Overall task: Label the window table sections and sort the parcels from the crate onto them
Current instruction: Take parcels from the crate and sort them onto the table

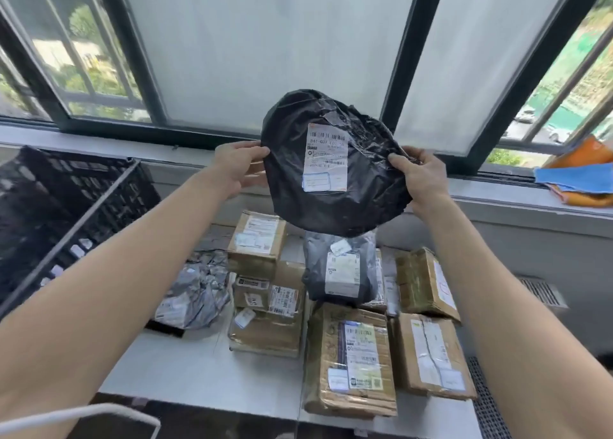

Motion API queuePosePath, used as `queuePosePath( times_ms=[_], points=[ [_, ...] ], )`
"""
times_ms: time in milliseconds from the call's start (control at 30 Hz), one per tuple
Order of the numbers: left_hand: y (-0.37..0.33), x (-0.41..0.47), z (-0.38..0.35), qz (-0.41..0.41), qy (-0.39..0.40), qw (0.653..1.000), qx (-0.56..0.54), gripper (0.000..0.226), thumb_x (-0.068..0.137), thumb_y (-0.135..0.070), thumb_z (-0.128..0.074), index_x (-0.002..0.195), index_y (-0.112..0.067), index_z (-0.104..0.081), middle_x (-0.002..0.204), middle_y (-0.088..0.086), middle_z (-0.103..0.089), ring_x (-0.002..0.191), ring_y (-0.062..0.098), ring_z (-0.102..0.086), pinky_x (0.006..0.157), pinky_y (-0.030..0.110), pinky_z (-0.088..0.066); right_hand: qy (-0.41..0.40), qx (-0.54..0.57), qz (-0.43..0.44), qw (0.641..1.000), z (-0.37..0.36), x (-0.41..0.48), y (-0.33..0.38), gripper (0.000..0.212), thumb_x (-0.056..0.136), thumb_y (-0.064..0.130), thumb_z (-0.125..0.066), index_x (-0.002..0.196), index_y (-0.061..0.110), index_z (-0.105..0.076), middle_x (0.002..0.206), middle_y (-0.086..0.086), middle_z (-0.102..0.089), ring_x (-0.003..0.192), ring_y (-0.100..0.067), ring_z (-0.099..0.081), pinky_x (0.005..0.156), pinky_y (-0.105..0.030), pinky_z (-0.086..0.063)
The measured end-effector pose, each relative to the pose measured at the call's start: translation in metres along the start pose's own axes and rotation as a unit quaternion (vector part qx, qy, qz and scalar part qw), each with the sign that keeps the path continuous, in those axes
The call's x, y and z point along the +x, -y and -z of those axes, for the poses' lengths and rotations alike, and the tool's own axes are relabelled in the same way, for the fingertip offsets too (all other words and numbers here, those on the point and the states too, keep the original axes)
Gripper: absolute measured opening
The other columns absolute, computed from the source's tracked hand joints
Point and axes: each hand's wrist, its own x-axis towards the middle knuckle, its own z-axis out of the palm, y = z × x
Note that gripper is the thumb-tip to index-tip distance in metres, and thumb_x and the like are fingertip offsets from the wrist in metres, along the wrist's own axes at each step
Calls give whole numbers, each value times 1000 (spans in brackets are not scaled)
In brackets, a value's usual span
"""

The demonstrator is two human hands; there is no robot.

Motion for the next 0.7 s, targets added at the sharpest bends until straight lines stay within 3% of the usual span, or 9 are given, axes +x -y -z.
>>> queuePosePath(
  times_ms=[133,300,367,433,500,600,700],
  points=[
    [-3,19,82,11,-18,1000,-19,16,91,-4,-65,105,-12,-66,93,5,-74,74,16,-72,66,33,-62,34,-14,1,999,-77,-10,-11,18,80,16,-79,95,20,-69,98,-9,-75,82,-21,-73,75,-35,-61],
    [4,42,158,40,-26,999,-5,14,93,-3,-62,103,-12,-65,85,5,-73,67,15,-72,52,28,-58,25,-86,31,996,-154,-24,-32,27,81,16,-78,107,13,-70,94,-3,-71,80,-15,-66,70,-20,-55],
    [10,53,183,53,-15,998,-9,15,92,-2,-63,105,-10,-65,82,6,-74,63,14,-73,51,28,-57,33,-97,9,995,-175,-27,-43,29,83,14,-77,110,12,-67,99,-7,-70,84,-17,-65,75,-25,-54],
    [18,63,197,71,0,997,-8,20,91,-2,-65,109,-10,-65,87,6,-74,70,16,-73,56,31,-58,31,-94,-27,995,-184,-33,-57,30,84,12,-76,112,11,-65,103,-10,-70,86,-20,-65,81,-34,-55],
    [24,71,201,85,19,996,-11,23,89,-1,-67,111,-9,-66,89,7,-76,76,19,-74,61,34,-60,13,-94,-51,994,-182,-36,-68,31,83,13,-77,112,10,-65,101,-9,-70,86,-22,-66,78,-34,-56],
    [34,78,194,97,42,994,-11,22,89,-1,-67,110,-8,-67,80,4,-76,69,17,-74,55,31,-58,-9,-105,-67,992,-172,-39,-80,27,83,13,-77,109,12,-67,95,-5,-71,80,-20,-66,65,-27,-54],
    [57,77,180,124,50,991,-2,21,89,0,-66,109,-9,-65,75,3,-76,64,16,-73,52,31,-58,-19,-141,-98,985,-156,-39,-98,24,84,16,-77,106,15,-67,103,-8,-72,85,-22,-67,72,-30,-54]
  ],
)
